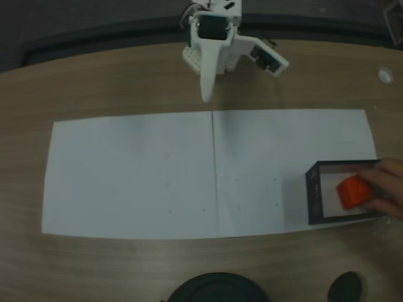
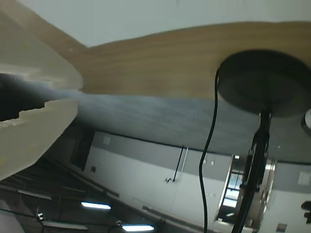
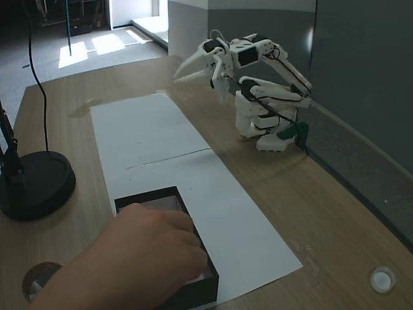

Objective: Grab a orange square and put it in the box.

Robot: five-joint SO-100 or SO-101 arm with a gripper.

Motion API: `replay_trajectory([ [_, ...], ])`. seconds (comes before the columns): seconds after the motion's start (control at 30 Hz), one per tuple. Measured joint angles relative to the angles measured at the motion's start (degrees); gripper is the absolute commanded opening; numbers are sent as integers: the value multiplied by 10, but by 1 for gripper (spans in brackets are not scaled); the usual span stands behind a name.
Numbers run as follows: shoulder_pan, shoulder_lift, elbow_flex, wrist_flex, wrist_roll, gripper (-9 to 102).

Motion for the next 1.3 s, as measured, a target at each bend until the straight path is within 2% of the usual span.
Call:
replay_trajectory([
  [0.13,0,0,71,0,20,0],
  [0.43,-3,0,192,0,190,0],
  [0.6,-15,0,204,44,173,0],
  [0.8,-48,0,178,158,121,0],
  [1.3,-48,0,174,162,116,0],
])
